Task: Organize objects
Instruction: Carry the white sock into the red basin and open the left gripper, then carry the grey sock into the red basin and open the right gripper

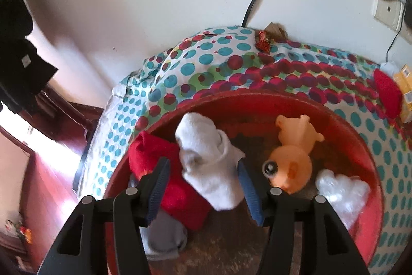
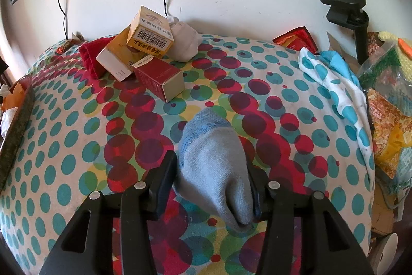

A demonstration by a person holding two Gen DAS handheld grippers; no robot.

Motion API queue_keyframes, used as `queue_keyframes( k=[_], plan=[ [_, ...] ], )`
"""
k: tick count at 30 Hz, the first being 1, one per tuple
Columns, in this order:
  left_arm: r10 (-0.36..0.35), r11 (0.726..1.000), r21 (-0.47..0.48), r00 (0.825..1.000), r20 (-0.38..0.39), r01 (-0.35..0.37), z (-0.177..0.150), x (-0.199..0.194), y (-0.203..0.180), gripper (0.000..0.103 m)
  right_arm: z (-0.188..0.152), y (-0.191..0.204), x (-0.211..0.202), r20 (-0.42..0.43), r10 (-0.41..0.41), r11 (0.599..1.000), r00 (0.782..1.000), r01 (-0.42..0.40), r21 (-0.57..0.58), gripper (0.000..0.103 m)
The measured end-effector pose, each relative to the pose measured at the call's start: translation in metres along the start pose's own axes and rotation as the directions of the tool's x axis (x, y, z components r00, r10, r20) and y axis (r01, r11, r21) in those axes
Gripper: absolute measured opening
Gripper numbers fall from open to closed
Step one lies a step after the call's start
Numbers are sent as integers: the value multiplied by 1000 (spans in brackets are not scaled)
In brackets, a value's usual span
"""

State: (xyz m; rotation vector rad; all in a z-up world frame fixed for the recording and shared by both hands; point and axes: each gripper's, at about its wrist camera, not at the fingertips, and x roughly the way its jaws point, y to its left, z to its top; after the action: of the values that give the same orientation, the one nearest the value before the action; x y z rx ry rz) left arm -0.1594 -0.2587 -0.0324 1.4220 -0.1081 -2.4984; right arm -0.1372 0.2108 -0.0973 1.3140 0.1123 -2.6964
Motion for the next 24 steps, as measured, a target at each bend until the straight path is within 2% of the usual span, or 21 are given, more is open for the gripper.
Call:
queue_keyframes(
  k=[10,16,24],
  plan=[
    [-27,997,-78,999,16,28,-42,-30,13,56,1,0,0,0,-12,1000,1000,12,-3,47],
    [13,997,-82,1000,9,-13,-71,-38,12,56,2,2,0,1,-21,1000,1000,21,-7,47],
    [47,994,-97,997,62,-41,-91,-51,10,56,2,8,-2,11,-73,996,997,73,-46,47]
  ],
)
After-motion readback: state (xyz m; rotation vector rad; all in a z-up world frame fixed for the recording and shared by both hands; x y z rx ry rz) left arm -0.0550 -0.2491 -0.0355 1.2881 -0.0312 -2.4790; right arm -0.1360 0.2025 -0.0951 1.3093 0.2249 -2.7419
